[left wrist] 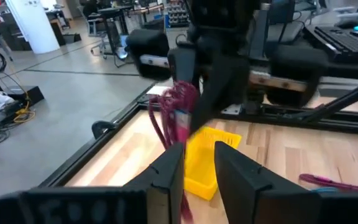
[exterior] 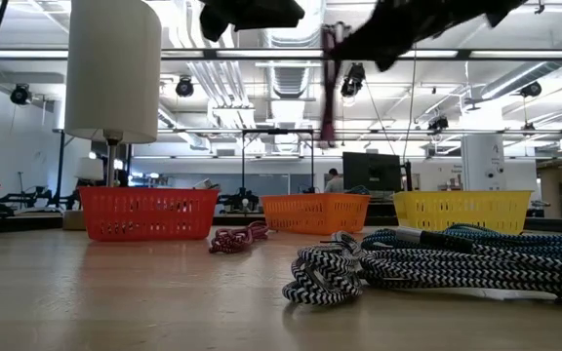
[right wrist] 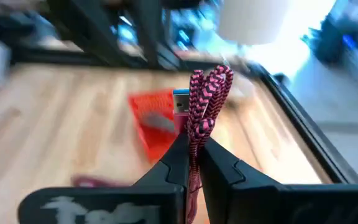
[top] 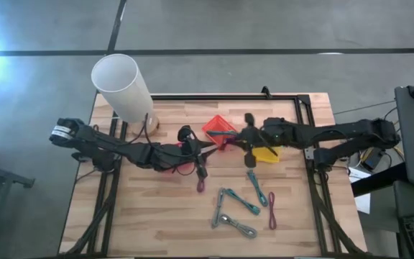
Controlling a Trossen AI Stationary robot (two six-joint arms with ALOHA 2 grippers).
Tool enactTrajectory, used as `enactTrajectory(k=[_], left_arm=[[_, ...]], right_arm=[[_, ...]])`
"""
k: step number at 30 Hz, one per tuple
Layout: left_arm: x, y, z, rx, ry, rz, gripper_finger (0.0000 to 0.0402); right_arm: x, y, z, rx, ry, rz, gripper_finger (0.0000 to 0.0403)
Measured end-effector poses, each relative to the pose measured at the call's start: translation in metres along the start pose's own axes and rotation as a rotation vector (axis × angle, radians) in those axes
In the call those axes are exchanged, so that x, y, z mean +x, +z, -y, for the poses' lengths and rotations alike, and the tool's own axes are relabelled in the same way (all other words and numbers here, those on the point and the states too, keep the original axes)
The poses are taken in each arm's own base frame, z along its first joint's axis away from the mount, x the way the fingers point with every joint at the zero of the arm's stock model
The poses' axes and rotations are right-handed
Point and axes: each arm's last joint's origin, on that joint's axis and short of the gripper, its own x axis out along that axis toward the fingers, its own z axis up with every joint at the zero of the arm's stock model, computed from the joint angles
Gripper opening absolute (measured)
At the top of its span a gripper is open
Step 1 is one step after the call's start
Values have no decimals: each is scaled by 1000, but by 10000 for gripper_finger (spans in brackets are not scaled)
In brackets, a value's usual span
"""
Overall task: Pick & Place USB Port
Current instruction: Put the bottom left black and pink charger cable into the yellow bin
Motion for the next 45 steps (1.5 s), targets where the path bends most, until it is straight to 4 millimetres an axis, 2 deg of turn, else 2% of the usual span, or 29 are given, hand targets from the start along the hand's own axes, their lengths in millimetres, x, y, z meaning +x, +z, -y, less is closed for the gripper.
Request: enactTrajectory(k=[3,10,14,22,30,41,45], left_arm=[[-4,3,-2,24,2,2,98],[-11,6,-11,129,29,-38,97],[-9,3,-14,150,39,-72,97],[-3,-3,-25,175,77,-125,96],[0,-4,-32,178,99,-142,96],[-2,-14,-33,169,104,-230,96],[-2,-20,-34,152,108,-249,96]], right_arm=[[-20,2,2,68,-42,-116,18],[-53,-9,9,170,-209,-425,18],[-55,-15,11,150,-261,-583,18],[-31,-30,9,-153,-156,-788,18],[-6,-24,9,-157,-161,-1046,18],[47,-38,5,-260,-97,-1387,19],[58,-42,3,-260,-99,-1509,19]])
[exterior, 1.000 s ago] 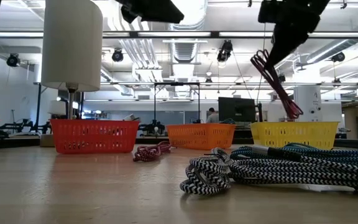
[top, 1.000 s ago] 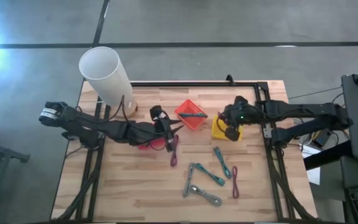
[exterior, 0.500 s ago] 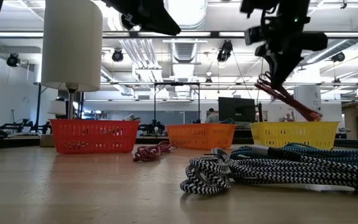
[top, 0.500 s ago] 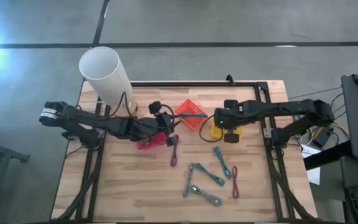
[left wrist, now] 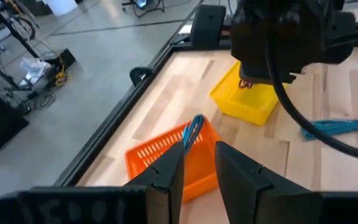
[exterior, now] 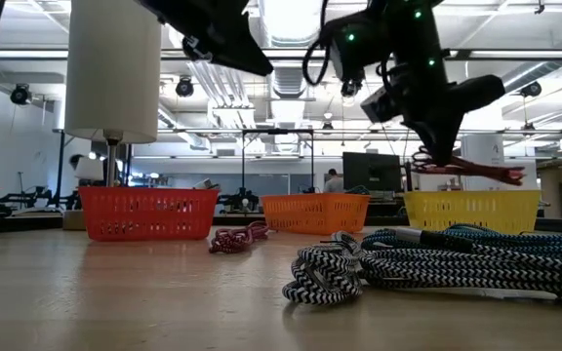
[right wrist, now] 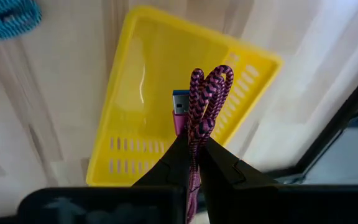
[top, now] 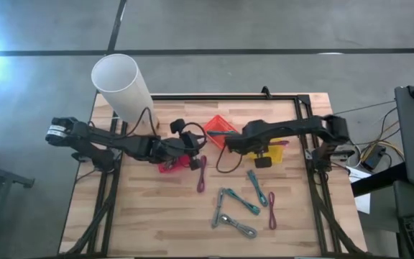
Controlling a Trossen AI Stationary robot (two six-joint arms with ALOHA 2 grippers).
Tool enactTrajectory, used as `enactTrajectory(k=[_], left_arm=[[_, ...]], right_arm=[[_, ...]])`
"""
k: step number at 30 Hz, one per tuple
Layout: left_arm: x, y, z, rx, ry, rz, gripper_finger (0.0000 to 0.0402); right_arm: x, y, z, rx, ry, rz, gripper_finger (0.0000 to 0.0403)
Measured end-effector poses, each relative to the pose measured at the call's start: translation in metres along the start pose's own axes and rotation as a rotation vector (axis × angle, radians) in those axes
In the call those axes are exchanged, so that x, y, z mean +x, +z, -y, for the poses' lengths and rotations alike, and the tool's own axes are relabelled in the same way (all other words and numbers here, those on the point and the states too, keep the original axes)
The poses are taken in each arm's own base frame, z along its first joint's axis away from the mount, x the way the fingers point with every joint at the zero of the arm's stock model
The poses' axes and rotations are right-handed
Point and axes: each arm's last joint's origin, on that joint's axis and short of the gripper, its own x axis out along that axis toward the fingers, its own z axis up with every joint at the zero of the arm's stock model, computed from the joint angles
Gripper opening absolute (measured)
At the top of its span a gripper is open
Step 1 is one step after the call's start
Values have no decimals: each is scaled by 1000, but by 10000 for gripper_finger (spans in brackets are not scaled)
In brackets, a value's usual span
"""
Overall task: Pick & Place USB Port
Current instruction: Put the bottom left black and pink charger cable into the yellow bin, then put the top black and pink charger cable into the yellow bin
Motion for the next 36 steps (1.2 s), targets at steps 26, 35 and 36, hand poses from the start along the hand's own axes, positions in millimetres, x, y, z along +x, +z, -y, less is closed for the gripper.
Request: enactTrajectory(k=[26,35,36], left_arm=[[2,-13,1,-20,2,-30,94],[2,-13,1,-15,1,-30,94],[2,-13,1,-15,1,-31,94]], right_arm=[[24,25,-7,-14,5,-15,71],[22,24,-8,3,2,-11,113],[21,24,-8,14,2,-10,116]])
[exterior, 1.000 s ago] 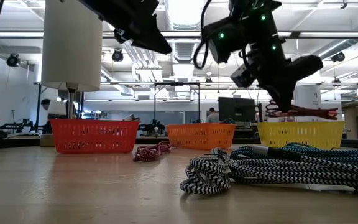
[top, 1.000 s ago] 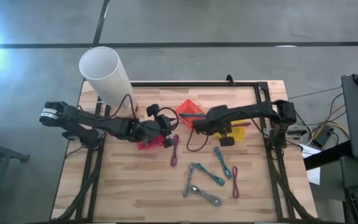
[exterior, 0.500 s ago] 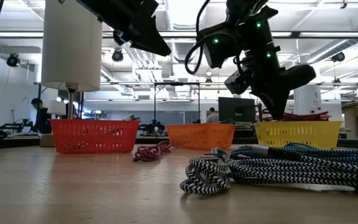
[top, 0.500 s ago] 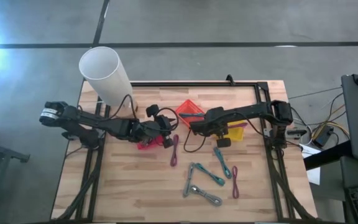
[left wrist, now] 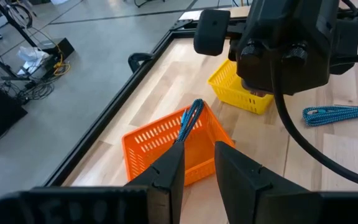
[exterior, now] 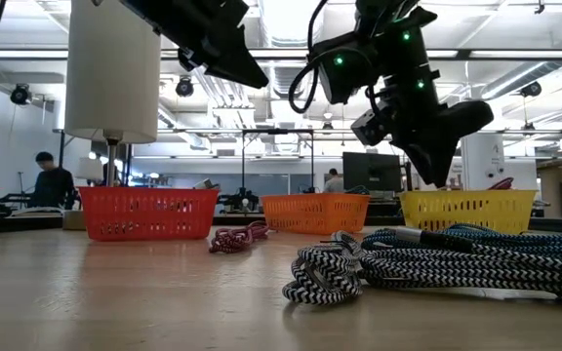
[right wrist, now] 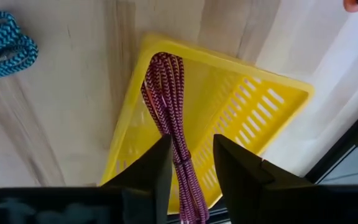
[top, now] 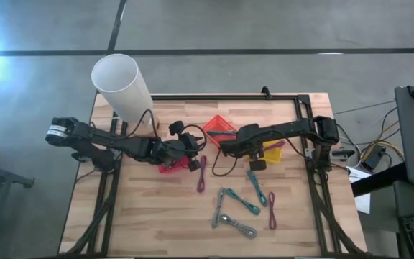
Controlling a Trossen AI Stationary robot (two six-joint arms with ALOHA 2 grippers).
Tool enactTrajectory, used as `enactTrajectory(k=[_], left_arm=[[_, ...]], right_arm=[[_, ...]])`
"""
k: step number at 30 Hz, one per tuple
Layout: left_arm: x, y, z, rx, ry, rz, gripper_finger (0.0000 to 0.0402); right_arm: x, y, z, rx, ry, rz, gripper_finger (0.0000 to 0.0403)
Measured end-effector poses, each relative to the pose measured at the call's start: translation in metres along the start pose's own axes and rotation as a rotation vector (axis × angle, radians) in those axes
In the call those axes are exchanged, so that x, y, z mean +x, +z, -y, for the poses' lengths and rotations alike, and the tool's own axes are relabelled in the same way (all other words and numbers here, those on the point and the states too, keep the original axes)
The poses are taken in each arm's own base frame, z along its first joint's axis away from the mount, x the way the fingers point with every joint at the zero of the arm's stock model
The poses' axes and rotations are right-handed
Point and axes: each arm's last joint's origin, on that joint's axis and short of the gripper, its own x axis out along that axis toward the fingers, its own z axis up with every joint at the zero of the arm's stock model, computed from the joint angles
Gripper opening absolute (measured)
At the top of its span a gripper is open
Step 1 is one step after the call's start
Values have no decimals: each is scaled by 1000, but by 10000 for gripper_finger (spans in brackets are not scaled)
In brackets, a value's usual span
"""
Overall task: Pick & Place USB Port
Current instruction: Put the top black and pink charger cable into the yellow bin
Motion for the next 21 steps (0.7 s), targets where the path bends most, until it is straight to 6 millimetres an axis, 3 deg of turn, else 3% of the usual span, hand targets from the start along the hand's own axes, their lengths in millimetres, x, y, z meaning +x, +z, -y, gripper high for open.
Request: enactTrajectory(k=[7,13,21], left_arm=[[0,0,2,-26,-53,-6,94],[-2,-5,3,-23,-135,-59,94],[-9,-14,7,-32,-327,-167,94]], right_arm=[[-29,-6,-6,8,-14,105,130],[-53,-19,-3,51,-11,382,131],[-51,-22,-11,-80,167,781,132]])
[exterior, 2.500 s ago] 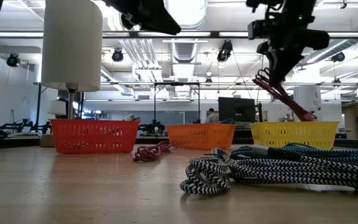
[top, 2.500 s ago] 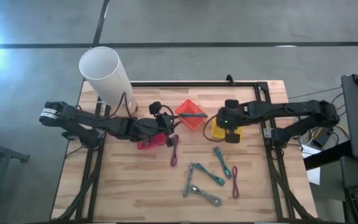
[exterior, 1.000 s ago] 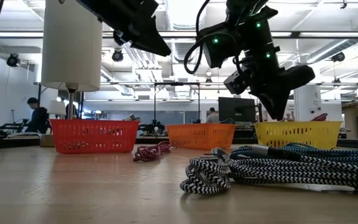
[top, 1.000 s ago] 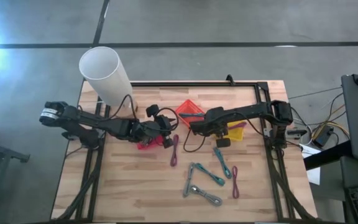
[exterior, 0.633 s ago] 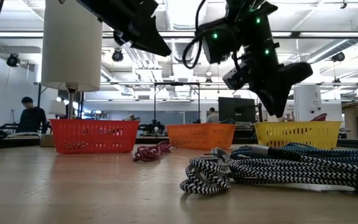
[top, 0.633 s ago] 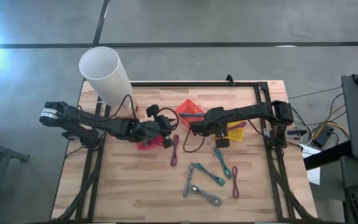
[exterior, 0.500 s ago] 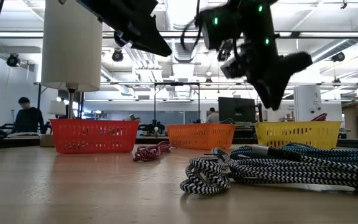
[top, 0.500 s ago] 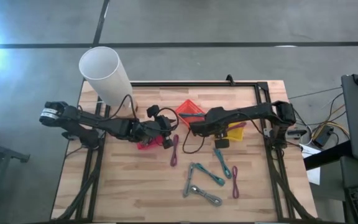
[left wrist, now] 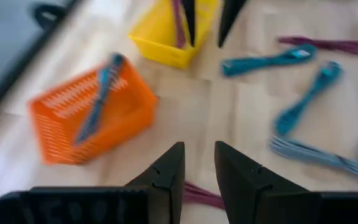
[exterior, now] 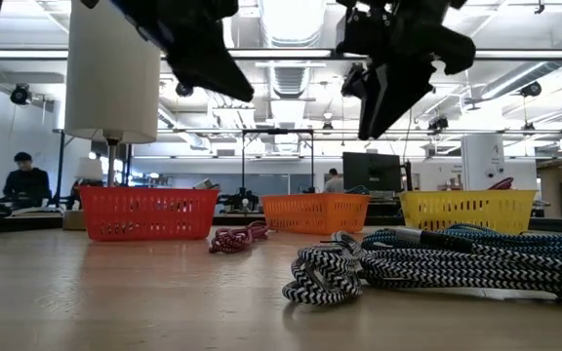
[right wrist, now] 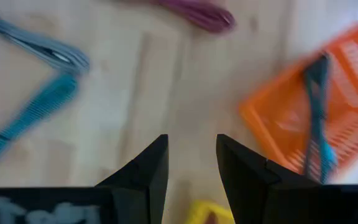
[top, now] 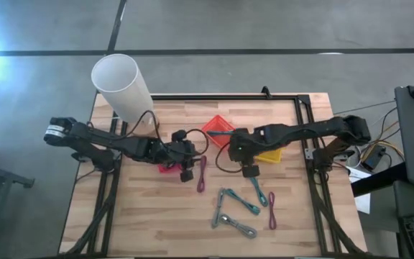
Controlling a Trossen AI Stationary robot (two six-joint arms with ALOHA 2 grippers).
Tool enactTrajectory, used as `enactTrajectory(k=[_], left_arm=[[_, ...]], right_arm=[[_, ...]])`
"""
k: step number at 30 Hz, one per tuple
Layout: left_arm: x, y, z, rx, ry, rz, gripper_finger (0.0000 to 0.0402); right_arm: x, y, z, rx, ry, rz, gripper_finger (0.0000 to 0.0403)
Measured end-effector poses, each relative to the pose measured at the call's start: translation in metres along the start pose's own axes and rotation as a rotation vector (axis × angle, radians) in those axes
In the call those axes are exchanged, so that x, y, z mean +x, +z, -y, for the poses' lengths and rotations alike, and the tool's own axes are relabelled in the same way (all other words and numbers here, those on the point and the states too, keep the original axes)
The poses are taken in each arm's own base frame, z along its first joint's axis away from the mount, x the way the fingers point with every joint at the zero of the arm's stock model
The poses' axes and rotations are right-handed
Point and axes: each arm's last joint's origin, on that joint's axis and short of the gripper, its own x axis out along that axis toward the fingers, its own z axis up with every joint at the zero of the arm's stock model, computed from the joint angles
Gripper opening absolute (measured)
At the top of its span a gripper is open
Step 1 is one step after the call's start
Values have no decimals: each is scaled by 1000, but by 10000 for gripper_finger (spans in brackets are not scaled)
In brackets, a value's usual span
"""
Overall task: Pick & Place USB Port
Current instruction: Put the top black and pink charger cable into the yellow bin
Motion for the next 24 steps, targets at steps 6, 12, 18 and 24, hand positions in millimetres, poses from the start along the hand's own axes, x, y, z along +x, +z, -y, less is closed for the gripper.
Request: enactTrajectory(k=[6,12,18,24], left_arm=[[9,-20,7,128,-157,-85,94],[23,-37,15,331,-237,-87,94],[41,-36,24,480,-265,-93,113],[66,-31,36,579,-291,-124,172]], right_arm=[[10,-13,-5,11,24,10,137],[15,-18,-6,50,27,-12,132],[11,-14,-5,46,25,7,137],[5,-7,-4,30,21,30,132]])
